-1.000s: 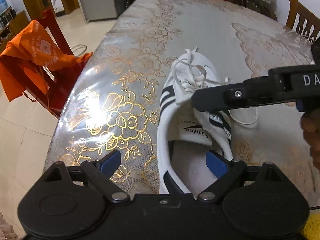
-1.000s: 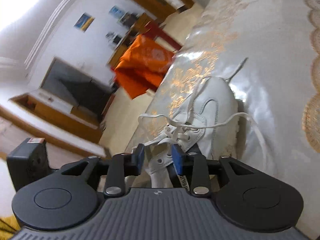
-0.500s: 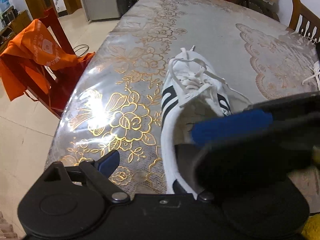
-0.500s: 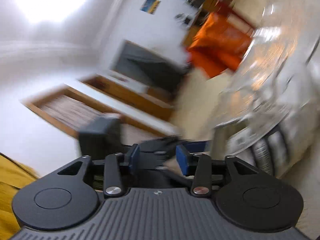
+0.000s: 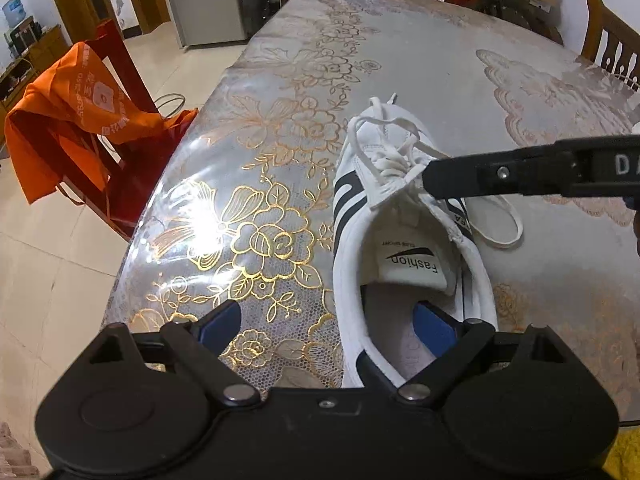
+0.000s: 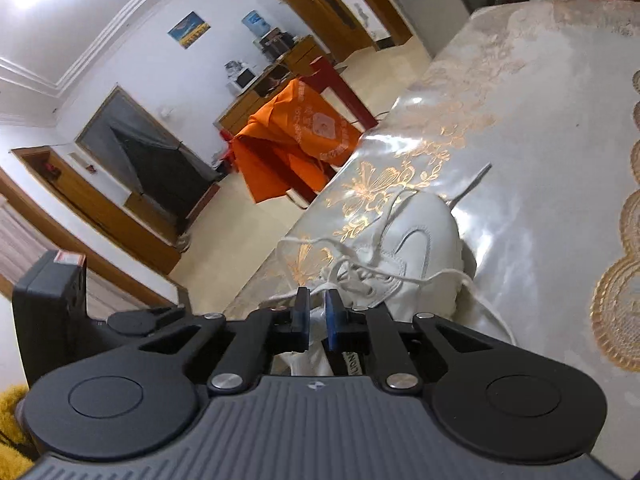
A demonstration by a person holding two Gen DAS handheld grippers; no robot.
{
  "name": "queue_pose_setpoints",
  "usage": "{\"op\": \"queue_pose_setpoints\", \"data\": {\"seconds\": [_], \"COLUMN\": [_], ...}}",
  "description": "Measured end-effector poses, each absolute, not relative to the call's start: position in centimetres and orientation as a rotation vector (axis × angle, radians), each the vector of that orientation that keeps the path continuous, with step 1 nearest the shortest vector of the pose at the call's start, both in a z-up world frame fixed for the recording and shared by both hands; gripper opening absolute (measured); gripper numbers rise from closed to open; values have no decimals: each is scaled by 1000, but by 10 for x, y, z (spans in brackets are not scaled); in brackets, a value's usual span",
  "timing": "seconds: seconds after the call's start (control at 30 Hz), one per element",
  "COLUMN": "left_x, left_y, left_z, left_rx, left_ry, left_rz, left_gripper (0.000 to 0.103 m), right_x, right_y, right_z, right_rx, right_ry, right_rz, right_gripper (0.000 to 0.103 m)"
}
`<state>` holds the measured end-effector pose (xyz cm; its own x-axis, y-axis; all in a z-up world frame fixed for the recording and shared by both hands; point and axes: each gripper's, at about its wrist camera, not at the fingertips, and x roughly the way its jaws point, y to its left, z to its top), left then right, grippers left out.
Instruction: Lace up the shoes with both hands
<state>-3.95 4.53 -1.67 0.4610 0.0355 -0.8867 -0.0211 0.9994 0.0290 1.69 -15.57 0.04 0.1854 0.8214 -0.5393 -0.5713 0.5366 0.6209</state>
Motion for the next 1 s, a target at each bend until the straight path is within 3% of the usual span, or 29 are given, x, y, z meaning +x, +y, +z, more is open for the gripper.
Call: {"op": "queue_pose_setpoints", "data": {"seconds": [0.27, 0.5, 0.63, 0.7, 0.87, 0.93, 1.0], "left_x": [-38, -38, -39, -38, -40, -40, -41], "left_y": [48, 45, 48, 53, 60, 57, 57], "left_z": [-19, -18, -21, -24, -26, -23, -20], "left_rx": [-11, 12, -11, -45, -98, -72, -69], "left_ry": [1084, 1070, 1072, 1079, 1084, 1081, 1081], "left_rz": [27, 25, 41, 50, 57, 57, 61], "left_gripper": [93, 93, 98, 103, 103, 103, 96], "right_x": [21, 14, 15, 30, 61, 60, 58], "right_y": [-106, -79, -112, -133, -178, -184, -184], "right_z": [-12, -10, -6, -21, -116, -134, -114], "right_rx": [119, -92, 282, 564, 1485, 1574, 1372], "right_ry": [962, 918, 818, 883, 1178, 1225, 1186], "right_rz": [949, 917, 822, 761, 586, 576, 634], "right_gripper": [14, 9, 7, 7, 7, 7, 13]}}
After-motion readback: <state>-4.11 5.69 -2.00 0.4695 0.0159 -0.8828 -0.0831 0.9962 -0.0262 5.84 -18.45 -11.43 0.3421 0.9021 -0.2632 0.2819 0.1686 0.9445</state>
